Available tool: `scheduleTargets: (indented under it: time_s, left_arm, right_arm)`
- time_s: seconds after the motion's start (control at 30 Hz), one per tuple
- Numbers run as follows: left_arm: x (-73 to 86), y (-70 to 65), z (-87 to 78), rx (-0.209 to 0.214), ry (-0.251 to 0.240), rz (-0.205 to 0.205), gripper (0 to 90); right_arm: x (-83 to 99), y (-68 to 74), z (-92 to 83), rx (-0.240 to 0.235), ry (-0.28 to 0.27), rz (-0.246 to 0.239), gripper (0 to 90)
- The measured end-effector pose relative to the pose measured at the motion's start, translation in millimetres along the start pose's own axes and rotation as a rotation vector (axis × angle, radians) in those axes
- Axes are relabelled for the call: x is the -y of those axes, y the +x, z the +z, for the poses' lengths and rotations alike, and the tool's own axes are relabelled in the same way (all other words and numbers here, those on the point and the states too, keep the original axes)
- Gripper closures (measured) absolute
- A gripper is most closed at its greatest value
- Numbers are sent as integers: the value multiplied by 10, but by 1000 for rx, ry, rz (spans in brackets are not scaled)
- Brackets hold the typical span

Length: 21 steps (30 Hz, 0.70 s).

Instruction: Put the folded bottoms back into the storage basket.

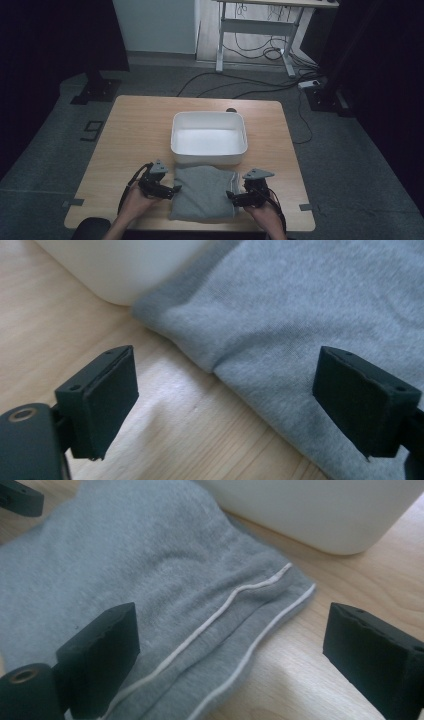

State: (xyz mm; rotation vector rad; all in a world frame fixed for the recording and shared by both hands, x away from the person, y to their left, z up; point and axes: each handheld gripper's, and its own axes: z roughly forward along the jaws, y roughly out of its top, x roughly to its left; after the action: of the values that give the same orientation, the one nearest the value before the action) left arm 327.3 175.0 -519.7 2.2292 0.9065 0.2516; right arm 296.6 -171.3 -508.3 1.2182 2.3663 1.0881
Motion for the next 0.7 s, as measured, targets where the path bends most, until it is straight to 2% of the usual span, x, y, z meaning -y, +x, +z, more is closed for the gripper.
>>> scheduleTargets:
  time_s: [0.2, 0.37, 0.57, 0.7]
  left_arm:
    - [68, -9, 94, 7, 14, -16, 135]
    - [86, -61, 181, -2, 61, 17, 138]
    - [89, -64, 203, 3, 62, 19, 140]
    - [90, -96, 208, -3, 56, 24, 155]
  right_arm:
    - [67, 14, 142, -6, 27, 24, 135]
    - [120, 27, 240, -13, 57, 32, 155]
    - [166, 42, 307, -35, 78, 40, 202]
    - [160, 74, 333, -24, 77, 15, 219]
